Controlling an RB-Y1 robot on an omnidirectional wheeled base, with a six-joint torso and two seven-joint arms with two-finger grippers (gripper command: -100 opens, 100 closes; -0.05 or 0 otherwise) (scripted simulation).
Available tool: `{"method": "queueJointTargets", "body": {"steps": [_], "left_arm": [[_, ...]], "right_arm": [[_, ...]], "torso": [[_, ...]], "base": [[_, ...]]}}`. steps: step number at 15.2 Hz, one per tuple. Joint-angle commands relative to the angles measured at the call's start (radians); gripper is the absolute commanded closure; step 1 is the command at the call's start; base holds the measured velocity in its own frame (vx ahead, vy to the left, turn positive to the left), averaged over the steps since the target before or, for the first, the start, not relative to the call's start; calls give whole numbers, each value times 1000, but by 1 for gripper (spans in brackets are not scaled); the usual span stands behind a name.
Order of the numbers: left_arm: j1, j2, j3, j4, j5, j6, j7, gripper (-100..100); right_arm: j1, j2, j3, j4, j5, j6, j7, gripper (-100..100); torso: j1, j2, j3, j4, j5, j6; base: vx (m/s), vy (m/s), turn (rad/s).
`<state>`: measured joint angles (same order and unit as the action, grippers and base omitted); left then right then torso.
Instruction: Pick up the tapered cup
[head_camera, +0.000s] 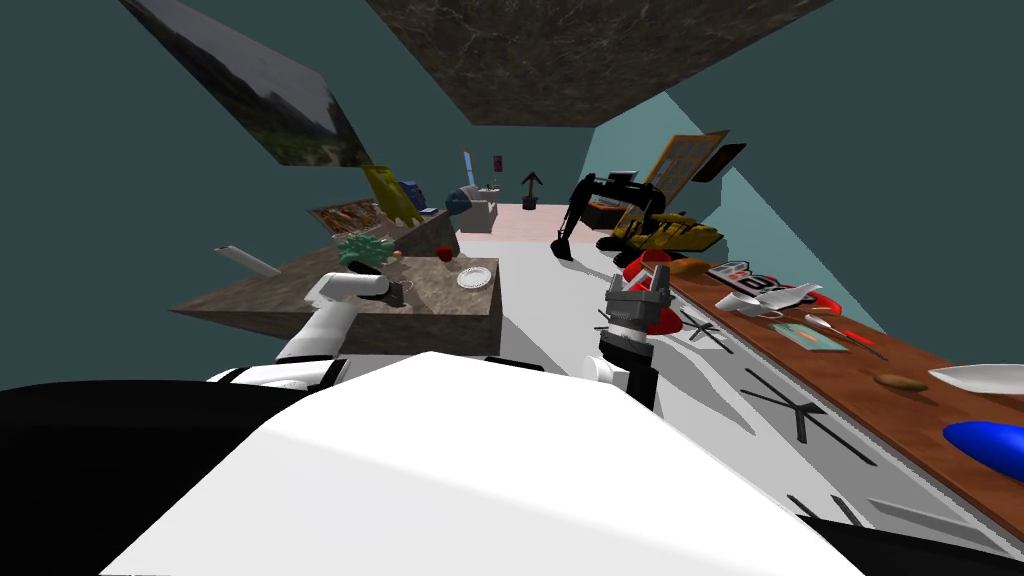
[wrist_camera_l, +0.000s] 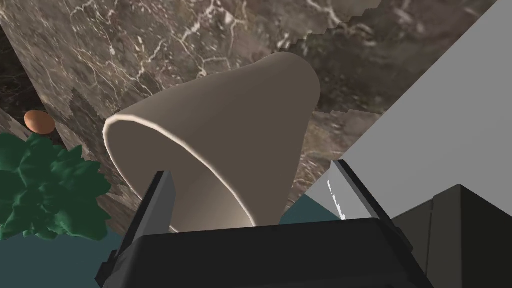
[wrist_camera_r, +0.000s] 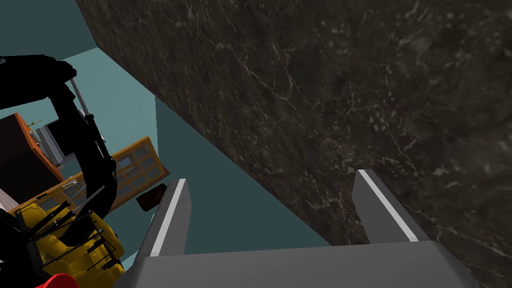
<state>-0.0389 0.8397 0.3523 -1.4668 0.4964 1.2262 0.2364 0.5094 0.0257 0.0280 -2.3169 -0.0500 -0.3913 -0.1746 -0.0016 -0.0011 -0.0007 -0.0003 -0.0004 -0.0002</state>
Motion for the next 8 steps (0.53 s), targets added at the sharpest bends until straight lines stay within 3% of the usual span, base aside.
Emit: {"method": "queueJointTargets", "body": {"steps": [1,2,4,8], "left_arm": [[-3,4,3,5,4,31,2,-100],[-21,22,18,32,23,67,15,-100],[-21,22,18,32,23,94,15,-100],[-55,57,45,82,57,182,39,-100]], "right_arm": [[0,0,0,0,0,0,0,0],[0,0,0,0,0,0,0,0],[0,0,0,0,0,0,0,0],[0,0,0,0,0,0,0,0]], "torso": [[0,0,0,0,0,0],[0,0,0,0,0,0],[0,0,0,0,0,0],[0,0,0,0,0,0]], "base": [[10,-8,10],[16,-13,-41],[18,-11,-51],[22,-12,-49]]}}
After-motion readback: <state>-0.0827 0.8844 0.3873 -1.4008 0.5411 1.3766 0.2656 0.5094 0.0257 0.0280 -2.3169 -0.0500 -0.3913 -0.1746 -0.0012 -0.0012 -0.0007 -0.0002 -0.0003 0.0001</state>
